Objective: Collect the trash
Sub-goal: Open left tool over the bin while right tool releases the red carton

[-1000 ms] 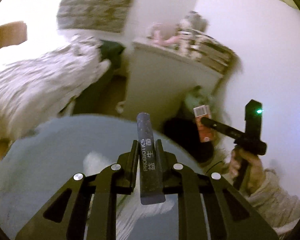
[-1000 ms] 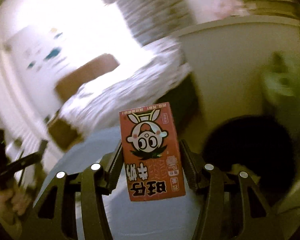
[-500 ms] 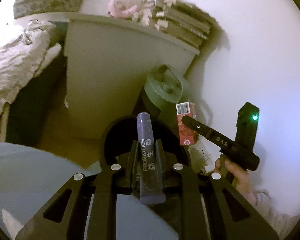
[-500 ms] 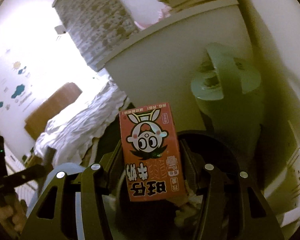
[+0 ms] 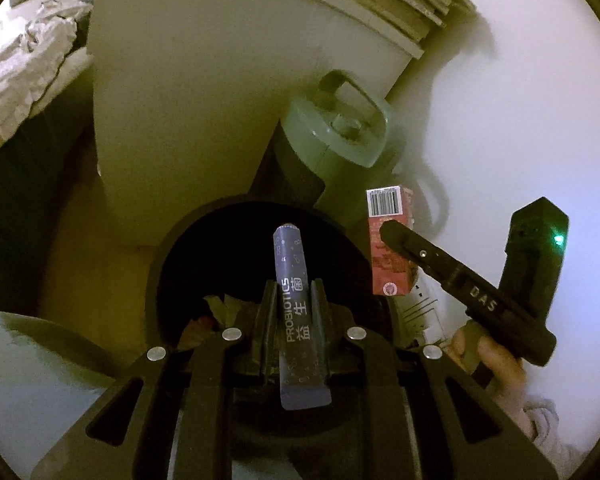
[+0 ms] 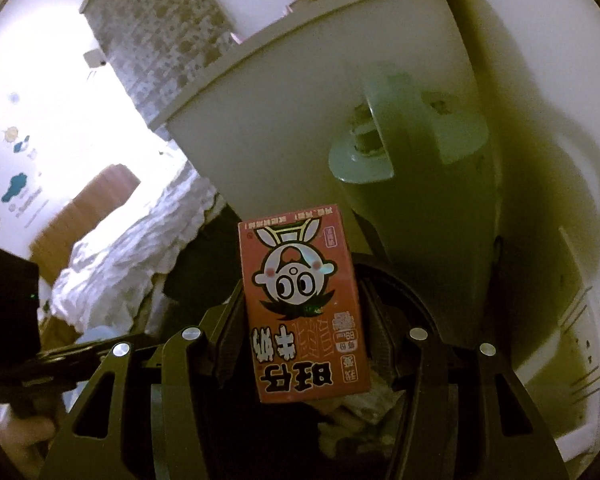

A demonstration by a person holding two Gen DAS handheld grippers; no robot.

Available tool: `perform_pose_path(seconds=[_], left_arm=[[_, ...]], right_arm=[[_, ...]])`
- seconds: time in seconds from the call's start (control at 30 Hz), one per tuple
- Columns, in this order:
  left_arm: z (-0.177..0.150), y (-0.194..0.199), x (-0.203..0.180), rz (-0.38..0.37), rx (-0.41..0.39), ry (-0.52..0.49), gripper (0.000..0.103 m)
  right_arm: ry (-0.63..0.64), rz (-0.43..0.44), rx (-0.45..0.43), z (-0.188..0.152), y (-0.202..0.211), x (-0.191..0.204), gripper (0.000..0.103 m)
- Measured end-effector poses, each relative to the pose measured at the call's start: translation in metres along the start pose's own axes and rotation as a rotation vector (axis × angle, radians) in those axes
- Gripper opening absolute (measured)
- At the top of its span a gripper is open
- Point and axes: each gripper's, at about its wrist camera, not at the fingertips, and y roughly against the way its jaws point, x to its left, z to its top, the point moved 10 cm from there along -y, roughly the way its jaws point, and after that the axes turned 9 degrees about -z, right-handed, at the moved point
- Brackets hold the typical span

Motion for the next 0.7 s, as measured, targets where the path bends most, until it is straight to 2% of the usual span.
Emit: perform_pose_path(seconds=[0.37,0.5,0.57,0.6,0.63,0.7], left_arm=[[0.0,-0.022,-0.002,-0.006,0.03,0.009,0.018],[0.002,-0.025,-0.001,0.006,0.041,0.017,0.022],[0.003,-0.025,-0.001,0.013,0.047,0.021,0.037],[0.004,-0.024,-0.002,0.022,0.043,0.021,0.066],[0.006,-0.022,-0.002,0.035,0.03,0.016,0.083],[0.009,-0.012,-0.006,0.057,-0.006,-0.01,0.088]], right_arm=[[-0.022,-0.004,0.009,0.003,-0.01,-0.002,0.054],[-0.04,-0.011,-0.004,0.005,-0.008,-0.002,0.056],[-0.043,-0.019,-0.01,0.006,-0.008,-0.003,0.064],[-0.049,-0.024,-0.017,0.008,-0.008,-0.004,0.075],[-0.053,-0.027,-0.027,0.009,-0.007,-0.004,0.081],[-0.053,-0.031,-0.041,0.01,-0.005,-0.004,0.081]])
